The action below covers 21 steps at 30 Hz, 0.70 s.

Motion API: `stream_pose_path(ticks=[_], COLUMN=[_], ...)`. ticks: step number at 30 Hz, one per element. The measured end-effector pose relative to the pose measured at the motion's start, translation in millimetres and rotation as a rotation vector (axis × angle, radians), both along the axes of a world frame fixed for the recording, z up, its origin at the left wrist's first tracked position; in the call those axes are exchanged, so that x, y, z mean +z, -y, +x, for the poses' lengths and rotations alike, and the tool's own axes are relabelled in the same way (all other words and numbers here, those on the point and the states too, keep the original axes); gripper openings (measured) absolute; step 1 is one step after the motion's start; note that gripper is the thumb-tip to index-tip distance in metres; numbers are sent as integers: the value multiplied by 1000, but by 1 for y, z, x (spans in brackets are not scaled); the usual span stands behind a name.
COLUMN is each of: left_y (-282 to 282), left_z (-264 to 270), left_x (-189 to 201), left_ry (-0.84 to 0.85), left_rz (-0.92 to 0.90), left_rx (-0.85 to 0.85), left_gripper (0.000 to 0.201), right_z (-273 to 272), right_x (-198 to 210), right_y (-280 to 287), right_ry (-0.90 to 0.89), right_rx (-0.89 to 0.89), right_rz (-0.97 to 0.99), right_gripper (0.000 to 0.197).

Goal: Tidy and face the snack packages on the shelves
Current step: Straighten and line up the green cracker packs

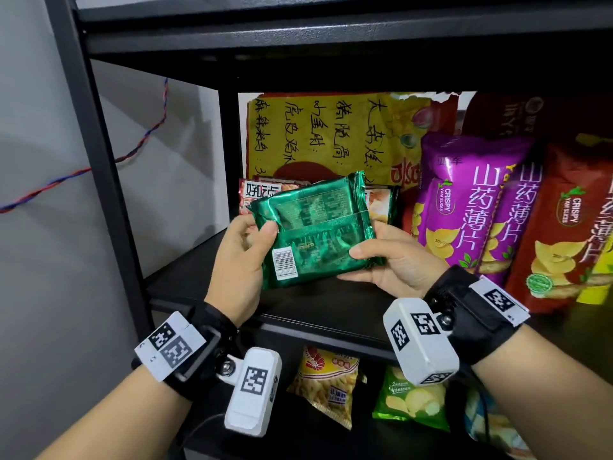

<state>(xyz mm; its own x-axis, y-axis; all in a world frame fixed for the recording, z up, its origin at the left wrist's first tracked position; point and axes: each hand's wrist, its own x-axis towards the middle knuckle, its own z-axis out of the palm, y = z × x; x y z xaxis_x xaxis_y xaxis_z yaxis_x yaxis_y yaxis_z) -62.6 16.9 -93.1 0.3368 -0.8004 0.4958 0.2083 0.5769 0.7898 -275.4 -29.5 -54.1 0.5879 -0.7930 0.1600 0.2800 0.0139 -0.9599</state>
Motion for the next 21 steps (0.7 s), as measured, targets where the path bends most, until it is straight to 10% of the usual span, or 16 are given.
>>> stream_pose_path(ticks=[5, 12, 16, 21], left_y=[-14, -40, -31, 3], left_z=[1, -30, -20, 30], left_x=[0, 40, 56, 64], left_ry=[201, 97, -24, 89], left_rz=[60, 17, -71, 187], left_rx=[469, -57, -5, 80], left_gripper=[36, 61, 36, 20], right_z=[3, 30, 51, 40], right_x=[6, 28, 20, 33], right_y=[-3, -28, -46, -19], right_ry=[-20, -262, -353, -500], right_rx=[-95, -240, -100, -309], right_rz=[-135, -681, -732, -773], right_gripper=[42, 50, 71, 49])
